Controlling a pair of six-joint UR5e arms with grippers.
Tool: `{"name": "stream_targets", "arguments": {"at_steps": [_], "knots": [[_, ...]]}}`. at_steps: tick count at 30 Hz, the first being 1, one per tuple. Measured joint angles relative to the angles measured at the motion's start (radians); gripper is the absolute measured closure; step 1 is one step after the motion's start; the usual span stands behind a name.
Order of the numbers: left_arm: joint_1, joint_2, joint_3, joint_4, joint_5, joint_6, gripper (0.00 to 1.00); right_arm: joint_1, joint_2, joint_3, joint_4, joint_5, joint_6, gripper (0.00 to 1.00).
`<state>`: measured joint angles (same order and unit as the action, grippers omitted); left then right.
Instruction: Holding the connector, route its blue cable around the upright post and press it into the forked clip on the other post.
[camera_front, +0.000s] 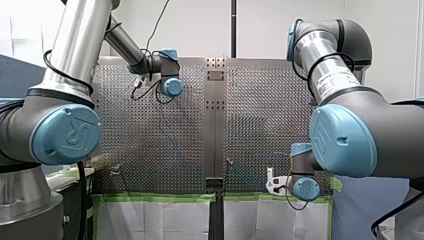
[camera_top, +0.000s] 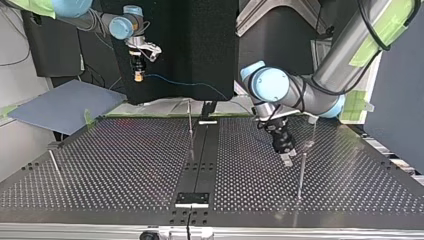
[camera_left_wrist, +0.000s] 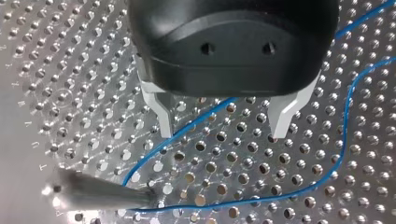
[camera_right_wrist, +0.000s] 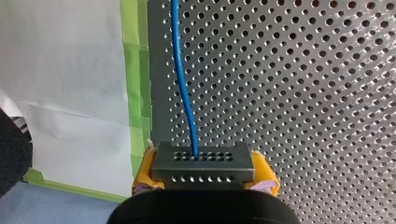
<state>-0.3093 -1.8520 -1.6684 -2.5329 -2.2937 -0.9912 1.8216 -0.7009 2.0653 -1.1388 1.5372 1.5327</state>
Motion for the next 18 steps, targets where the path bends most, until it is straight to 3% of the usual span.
{"name": "stream_targets", "arguments": {"at_steps": [18], "knots": [[0.024,-0.001,0.053,-0.042,0.049,0.007,0.01,0.0,0.003,0.0,-0.001,-0.002,0.0,1.0]]}}
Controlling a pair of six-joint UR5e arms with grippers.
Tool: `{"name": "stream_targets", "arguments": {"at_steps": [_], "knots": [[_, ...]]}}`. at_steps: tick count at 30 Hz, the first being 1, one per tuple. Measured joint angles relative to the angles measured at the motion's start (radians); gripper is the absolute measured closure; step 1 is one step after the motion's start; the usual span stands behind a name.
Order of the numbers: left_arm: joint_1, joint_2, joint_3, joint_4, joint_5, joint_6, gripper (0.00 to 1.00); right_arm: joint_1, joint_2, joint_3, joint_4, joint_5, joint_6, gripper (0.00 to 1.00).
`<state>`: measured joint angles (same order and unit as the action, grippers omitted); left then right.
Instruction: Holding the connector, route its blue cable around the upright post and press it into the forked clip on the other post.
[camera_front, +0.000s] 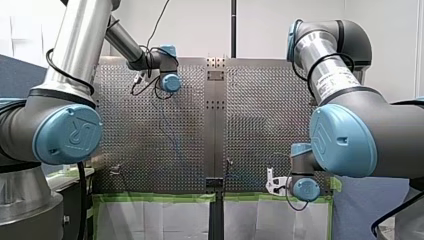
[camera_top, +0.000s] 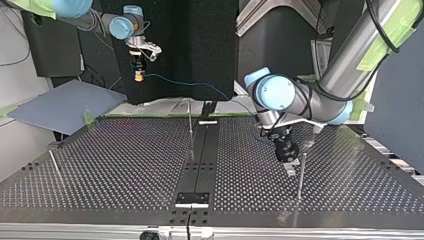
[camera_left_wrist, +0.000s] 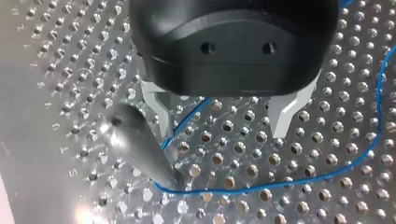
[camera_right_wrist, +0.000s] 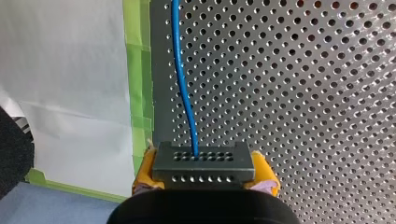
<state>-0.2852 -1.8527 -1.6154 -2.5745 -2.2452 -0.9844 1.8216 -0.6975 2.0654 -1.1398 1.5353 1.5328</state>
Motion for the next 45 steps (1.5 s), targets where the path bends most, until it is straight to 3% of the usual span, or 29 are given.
{"name": "stream_targets", "arguments": {"at_steps": [12,23,45], "knots": [[-0.005,-0.035,0.003,-0.044,0.012,-0.004,0.01,0.0,0.002,0.0,0.0,-0.003,0.0,1.0],[-0.015,-0.092,-0.014,-0.067,0.021,-0.043,0.01,0.0,0.003,0.0,0.0,-0.004,0.0,1.0],[-0.045,-0.115,-0.129,-0.03,0.049,-0.053,0.01,0.001,0.003,0.0,0.0,-0.006,0.002,1.0]]}}
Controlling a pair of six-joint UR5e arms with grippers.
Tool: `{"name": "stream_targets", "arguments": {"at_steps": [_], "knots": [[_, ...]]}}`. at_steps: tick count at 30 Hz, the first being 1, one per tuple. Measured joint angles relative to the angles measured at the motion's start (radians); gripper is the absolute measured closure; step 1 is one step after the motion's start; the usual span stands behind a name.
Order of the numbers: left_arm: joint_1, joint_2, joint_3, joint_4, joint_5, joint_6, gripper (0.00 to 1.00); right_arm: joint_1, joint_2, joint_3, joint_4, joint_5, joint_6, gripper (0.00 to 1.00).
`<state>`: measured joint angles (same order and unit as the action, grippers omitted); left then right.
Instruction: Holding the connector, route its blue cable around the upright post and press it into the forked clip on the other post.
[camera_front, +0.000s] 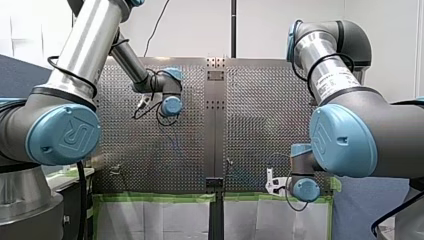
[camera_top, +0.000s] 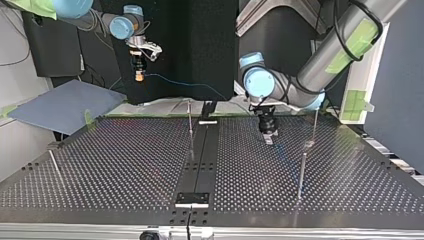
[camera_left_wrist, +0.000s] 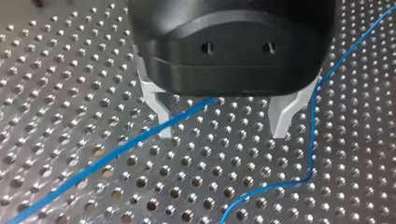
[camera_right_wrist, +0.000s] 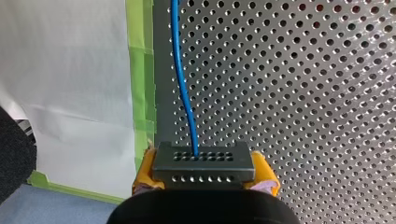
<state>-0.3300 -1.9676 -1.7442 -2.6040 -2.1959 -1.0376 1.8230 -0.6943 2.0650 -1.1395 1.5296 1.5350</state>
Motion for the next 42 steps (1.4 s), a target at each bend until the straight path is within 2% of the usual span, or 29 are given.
{"name": "stream_targets", "arguments": {"at_steps": [6,17,32,42], "knots": [[-0.004,-0.016,-0.022,0.018,0.005,0.003,0.01,0.001,0.0,0.0,0.0,0.0,0.002,1.0],[-0.02,-0.095,-0.035,0.089,0.022,0.007,0.01,0.006,0.0,0.0,0.0,0.0,0.002,1.0],[-0.027,-0.121,-0.072,0.118,0.034,0.004,0.01,0.007,0.0,0.0,0.0,-0.001,0.004,1.0],[-0.03,-0.146,-0.072,0.136,0.048,0.003,0.01,0.002,0.0,-0.001,-0.002,-0.01,0.009,1.0]]}}
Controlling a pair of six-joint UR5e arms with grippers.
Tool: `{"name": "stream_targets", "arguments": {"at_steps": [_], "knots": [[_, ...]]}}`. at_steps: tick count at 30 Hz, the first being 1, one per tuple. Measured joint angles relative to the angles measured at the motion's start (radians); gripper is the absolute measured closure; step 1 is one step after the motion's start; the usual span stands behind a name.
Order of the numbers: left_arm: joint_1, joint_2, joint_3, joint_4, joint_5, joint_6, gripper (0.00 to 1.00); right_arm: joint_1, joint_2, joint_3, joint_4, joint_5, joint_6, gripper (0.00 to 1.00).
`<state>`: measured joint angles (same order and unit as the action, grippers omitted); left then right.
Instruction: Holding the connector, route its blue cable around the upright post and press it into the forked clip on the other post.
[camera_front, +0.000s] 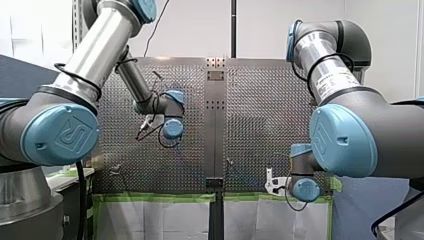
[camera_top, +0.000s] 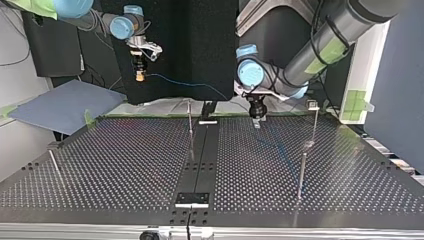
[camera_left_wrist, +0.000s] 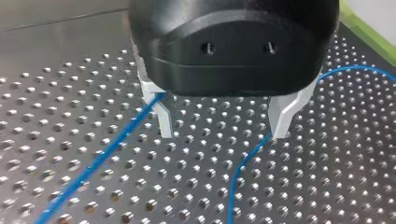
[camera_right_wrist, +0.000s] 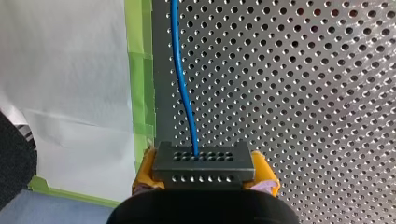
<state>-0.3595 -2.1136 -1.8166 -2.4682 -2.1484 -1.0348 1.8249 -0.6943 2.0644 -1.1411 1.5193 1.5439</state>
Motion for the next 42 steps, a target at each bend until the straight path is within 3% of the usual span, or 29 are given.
{"name": "stream_targets", "arguments": {"at_steps": [13,24,32,42], "knots": [[-0.005,-0.091,0.021,0.035,0.006,0.012,0.01,0.006,0.0,0.0,-0.001,-0.007,0.002,1.0],[-0.038,-0.175,0.042,0.073,0.015,0.019,0.01,0.008,0.0,0.0,-0.002,-0.007,0.003,1.0],[-0.075,-0.244,0.101,0.058,0.011,0.017,0.01,0.011,0.0,0.0,-0.002,-0.006,0.003,1.0],[-0.103,-0.331,0.112,0.04,0.005,0.006,0.01,0.011,0.0,0.0,-0.001,-0.004,0.003,1.0]]}}
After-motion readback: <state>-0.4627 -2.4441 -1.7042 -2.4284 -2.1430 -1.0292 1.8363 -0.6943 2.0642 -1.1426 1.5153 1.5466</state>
